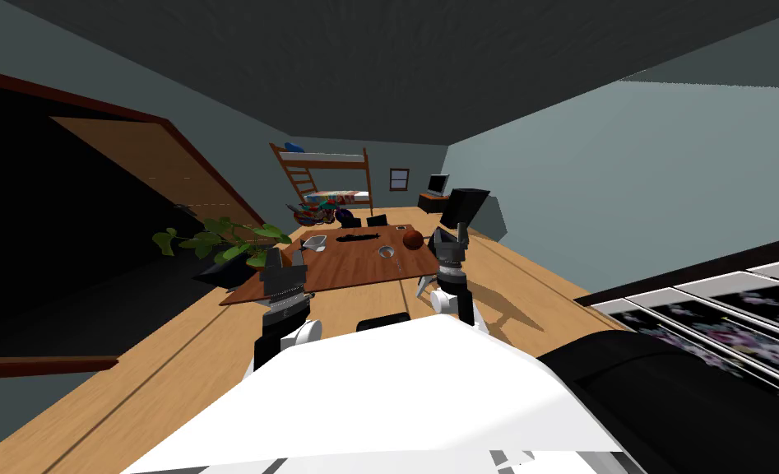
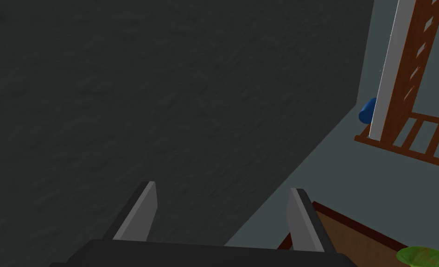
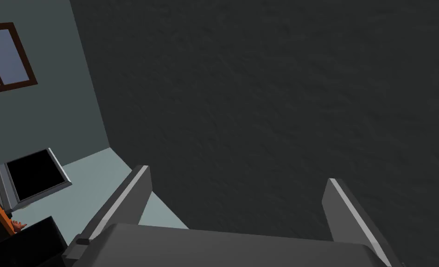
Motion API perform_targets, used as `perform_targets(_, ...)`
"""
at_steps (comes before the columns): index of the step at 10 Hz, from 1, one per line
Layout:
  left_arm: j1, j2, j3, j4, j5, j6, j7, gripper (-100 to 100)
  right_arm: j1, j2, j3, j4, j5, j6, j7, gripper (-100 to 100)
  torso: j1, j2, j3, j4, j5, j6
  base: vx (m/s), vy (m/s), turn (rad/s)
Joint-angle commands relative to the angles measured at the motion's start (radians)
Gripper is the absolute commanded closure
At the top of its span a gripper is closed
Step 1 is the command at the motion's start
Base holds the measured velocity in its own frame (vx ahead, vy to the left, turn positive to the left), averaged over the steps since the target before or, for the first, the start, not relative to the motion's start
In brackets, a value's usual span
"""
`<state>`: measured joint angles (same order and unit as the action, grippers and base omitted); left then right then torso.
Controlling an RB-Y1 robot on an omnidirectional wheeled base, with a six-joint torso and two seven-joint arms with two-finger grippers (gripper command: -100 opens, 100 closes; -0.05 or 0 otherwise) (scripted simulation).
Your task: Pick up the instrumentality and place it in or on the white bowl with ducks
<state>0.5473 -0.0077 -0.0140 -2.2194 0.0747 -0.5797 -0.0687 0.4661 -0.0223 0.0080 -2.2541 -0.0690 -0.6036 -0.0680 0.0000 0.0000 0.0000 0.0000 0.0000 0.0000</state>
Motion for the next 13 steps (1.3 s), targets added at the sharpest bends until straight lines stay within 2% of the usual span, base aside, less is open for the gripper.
perform_targets(1, 0.0, 0.0, 0.0, 0.0, 0.0, 0.0, 0.0, 0, -0.009, -0.03, -0.01, 0.011, -0.001, 0.033, -0.026, -100, 0.0, 0.0, 0.0, 0.0, 0.0, 0.0, 0.001, 0.001, 0.077)
perform_targets(6, 0.0, 0.0, 0.0, 0.0, 0.0, 0.0, 0.0, 0, -0.05, -0.09, -0.059, 0.064, -0.007, 0.175, -0.145, -100, -0.001, -0.001, 0.0, 0.0, 0.0, 0.0, 0.005, -0.004, 0.102)
perform_targets(7, 0.0, 0.0, 0.0, 0.0, 0.0, 0.0, 0.0, 0, -0.05, -0.09, -0.059, 0.064, -0.007, 0.191, -0.149, -100, -0.001, -0.001, 0.0, 0.0, 0.0, 0.0, 0.004, -0.006, 0.042)
perform_targets(8, 0.0, 0.0, 0.0, 0.0, 0.0, 0.0, 0.0, 0, -0.061, -0.099, -0.072, 0.08, -0.009, 0.233, -0.184, -100, -0.001, -0.001, 0.0, 0.0, 0.0, 0.0, 0.003, -0.002, 0.089)
perform_targets(9, 0.0, 0.0, 0.0, 0.0, 0.0, 0.0, 0.0, 0, -0.061, -0.099, -0.072, 0.08, -0.009, 0.235, -0.184, -100, 0.0, 0.0, 0.0, 0.0, 0.0, 0.0, 0.002, -0.003, 0.045)
perform_targets(13, 0.0, 0.0, 0.0, 0.0, 0.0, 0.0, 0.0, 0, -0.102, -0.116, -0.12, 0.134, -0.015, 0.365, -0.3, -100, -0.001, -0.001, 0.0, 0.0, 0.0, 0.0, 0.004, -0.004, 0.105)
